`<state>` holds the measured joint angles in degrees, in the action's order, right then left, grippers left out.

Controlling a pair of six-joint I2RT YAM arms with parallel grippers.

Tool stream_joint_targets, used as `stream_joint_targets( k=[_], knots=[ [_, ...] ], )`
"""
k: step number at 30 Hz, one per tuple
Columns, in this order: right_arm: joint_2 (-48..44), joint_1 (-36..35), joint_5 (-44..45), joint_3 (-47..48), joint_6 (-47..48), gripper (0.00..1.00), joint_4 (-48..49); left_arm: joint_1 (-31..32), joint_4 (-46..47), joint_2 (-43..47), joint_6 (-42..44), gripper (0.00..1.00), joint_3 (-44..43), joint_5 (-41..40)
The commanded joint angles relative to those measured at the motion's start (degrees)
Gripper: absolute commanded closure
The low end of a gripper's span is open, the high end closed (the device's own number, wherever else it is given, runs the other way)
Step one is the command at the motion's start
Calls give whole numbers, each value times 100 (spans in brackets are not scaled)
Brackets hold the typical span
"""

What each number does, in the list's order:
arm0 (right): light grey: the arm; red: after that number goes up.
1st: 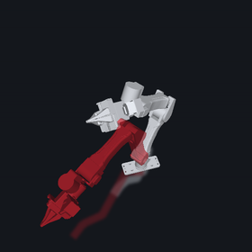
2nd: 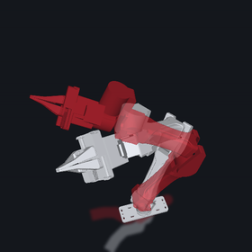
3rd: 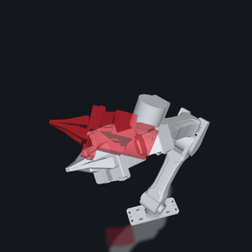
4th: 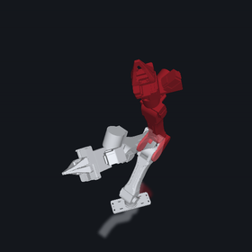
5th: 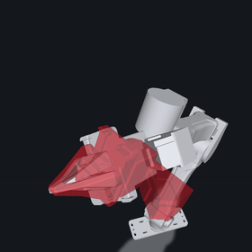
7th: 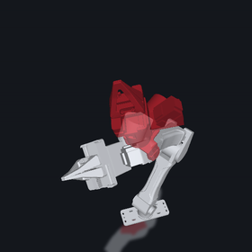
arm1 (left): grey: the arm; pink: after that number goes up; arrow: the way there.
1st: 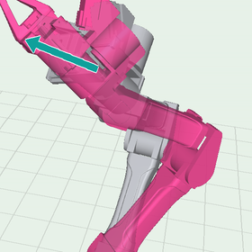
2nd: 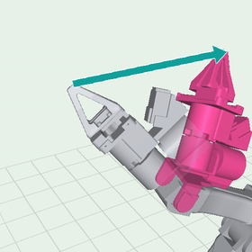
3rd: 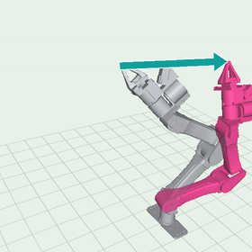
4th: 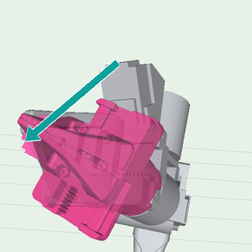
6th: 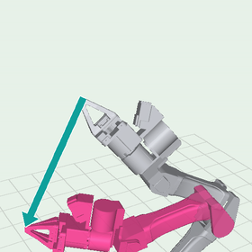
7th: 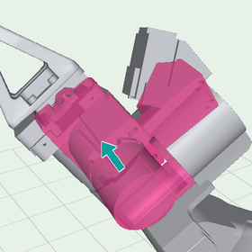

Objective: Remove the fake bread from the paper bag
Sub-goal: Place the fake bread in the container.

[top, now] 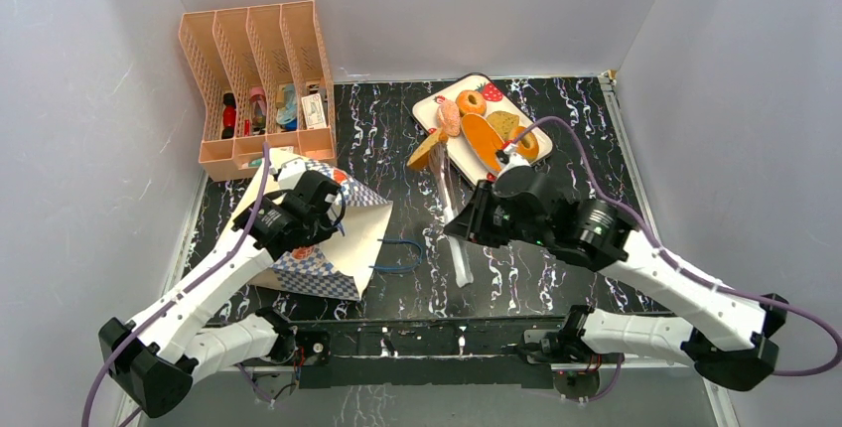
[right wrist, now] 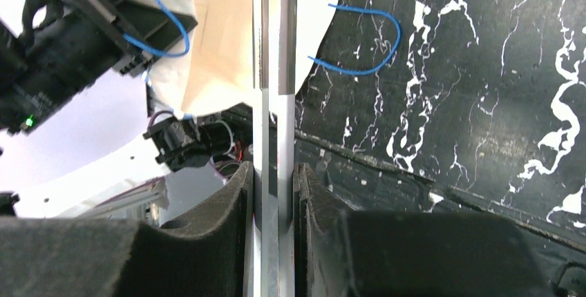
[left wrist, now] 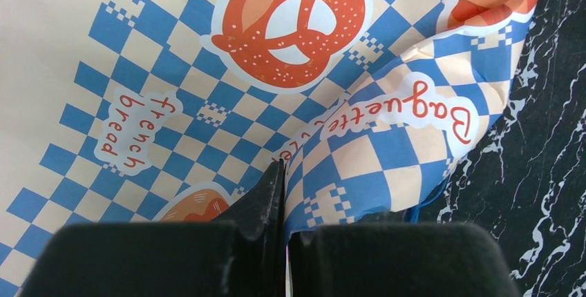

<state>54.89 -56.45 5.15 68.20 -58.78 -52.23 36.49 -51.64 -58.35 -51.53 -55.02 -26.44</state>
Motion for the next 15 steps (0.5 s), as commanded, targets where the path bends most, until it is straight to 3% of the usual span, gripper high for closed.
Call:
stream_joint_targets(
  k=[1, 15],
  knots=[
    [384, 127, 469, 354, 212, 100, 969, -36, -106, 234, 176, 100, 221, 201],
    [2229, 2548, -868, 1017, 963, 100, 2630, -45, -27, 855, 372, 100, 535, 699]
  ],
)
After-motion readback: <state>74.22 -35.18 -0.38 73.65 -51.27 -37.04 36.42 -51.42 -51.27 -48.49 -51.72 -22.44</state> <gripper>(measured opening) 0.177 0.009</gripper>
